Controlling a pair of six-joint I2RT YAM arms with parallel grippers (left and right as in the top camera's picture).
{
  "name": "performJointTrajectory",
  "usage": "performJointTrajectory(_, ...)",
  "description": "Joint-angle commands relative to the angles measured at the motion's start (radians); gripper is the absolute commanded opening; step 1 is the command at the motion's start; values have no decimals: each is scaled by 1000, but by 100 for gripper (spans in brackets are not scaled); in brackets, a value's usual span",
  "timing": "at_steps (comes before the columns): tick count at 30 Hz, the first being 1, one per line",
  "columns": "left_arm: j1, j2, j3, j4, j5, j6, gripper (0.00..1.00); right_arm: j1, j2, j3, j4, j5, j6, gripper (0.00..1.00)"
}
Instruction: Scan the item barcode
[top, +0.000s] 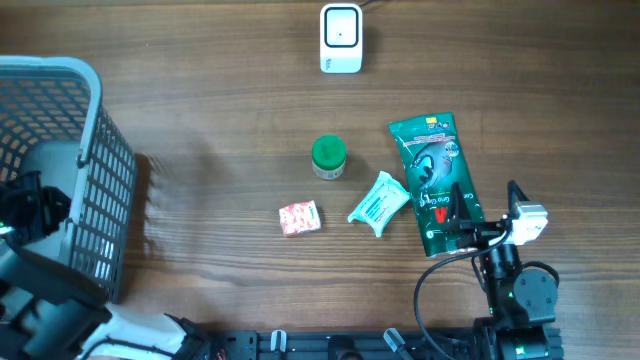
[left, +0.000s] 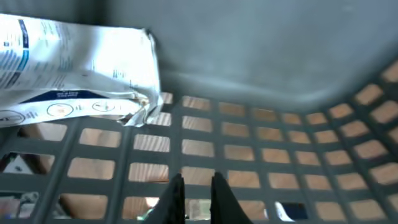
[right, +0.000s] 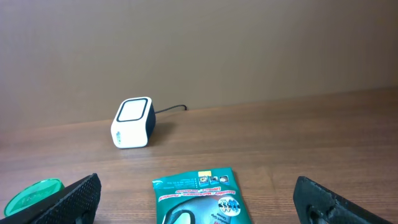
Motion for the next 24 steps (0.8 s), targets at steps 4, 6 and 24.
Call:
performJointTrajectory(4,-6,14,-15,-113,-134,54,4,0,-3,-1,2,-4,3,99)
performJointTrajectory(6,-19,15,-54,-84,-187,53,4,0,-3,-1,2,-4,3,100)
performJointTrajectory(24,-85,15,-214,59,-363,23,4,0,-3,-1,2,-4,3,100)
